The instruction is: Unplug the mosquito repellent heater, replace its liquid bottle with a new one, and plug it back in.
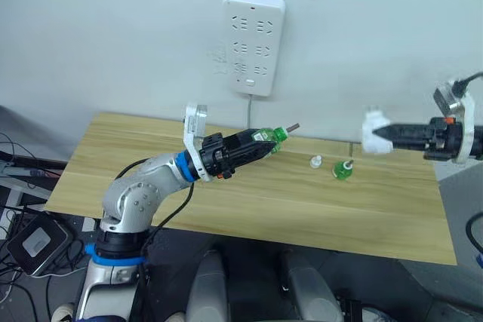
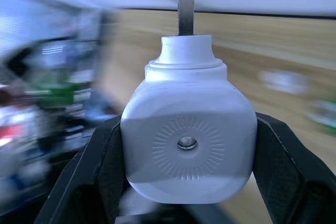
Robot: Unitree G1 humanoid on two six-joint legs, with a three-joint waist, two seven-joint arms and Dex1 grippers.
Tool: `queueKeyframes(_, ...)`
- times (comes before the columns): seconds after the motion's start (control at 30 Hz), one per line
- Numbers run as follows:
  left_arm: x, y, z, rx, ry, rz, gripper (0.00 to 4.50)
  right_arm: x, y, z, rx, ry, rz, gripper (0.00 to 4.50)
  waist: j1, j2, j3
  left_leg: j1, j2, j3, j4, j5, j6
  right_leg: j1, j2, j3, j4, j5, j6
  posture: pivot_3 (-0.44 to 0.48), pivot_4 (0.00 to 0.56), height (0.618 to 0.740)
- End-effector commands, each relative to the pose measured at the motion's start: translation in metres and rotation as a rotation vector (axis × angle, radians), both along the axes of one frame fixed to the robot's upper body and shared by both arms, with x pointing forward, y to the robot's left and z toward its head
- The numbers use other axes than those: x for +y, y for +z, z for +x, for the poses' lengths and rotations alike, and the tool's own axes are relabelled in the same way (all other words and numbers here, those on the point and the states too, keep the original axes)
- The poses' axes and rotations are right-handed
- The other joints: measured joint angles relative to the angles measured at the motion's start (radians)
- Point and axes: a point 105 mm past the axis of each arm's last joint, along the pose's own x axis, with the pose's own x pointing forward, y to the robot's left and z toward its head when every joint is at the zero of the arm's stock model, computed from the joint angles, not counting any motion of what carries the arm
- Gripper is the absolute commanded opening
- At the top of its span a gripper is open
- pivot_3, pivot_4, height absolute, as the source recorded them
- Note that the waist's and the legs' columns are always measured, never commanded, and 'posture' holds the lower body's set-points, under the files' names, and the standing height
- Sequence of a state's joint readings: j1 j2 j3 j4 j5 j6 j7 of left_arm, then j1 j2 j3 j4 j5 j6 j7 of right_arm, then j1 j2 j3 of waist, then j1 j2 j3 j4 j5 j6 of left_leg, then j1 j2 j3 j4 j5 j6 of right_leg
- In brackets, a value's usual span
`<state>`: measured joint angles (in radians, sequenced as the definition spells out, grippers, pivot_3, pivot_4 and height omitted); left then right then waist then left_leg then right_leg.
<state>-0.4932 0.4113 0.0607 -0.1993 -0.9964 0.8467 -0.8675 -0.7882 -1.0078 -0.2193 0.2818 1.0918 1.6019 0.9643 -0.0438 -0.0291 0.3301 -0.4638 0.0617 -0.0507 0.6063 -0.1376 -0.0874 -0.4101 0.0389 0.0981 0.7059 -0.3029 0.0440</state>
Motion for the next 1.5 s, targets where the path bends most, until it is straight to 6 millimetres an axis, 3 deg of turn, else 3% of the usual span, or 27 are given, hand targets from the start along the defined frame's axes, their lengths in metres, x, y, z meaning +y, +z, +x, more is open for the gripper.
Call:
queueKeyframes(0.03,-0.003,0.013,-0.01,0.012,-0.099,-0.043,2.22,0.026,0.028,-0.014,-0.048,0.153,0.116,2.95,0.0,0.0,0.0,-0.001,0.0,0.0,0.0,0.0,0.0,0.0,0.0,0.0,-0.001,0.0,0.0,-0.016,0.307,0.74)
queueKeyframes(0.17,-0.008,0.02,-0.015,0.021,-0.147,-0.058,2.22,0.043,0.041,-0.023,-0.048,0.236,0.154,2.95,0.004,0.0,0.0,-0.005,0.0,0.0,0.001,-0.002,0.003,-0.001,0.0,-0.001,-0.007,0.001,0.002,-0.008,0.307,0.74)
queueKeyframes(0.43,-0.018,0.024,-0.02,0.012,-0.198,-0.057,2.22,0.059,0.04,-0.023,-0.059,0.224,0.158,2.95,0.012,0.0,0.0,-0.006,0.0,0.0,0.001,-0.004,0.006,-0.001,0.0,-0.001,-0.009,0.001,0.002,0.009,0.302,0.74)
queueKeyframes(1.5,-0.024,0.022,-0.023,0.005,-0.262,-0.034,2.22,0.067,0.042,-0.03,-0.076,0.29,0.158,2.95,0.013,0.0,0.0,-0.006,0.0,0.0,0.002,-0.004,0.006,0.0,0.0,-0.001,-0.008,0.001,0.002,0.0,0.302,0.74)
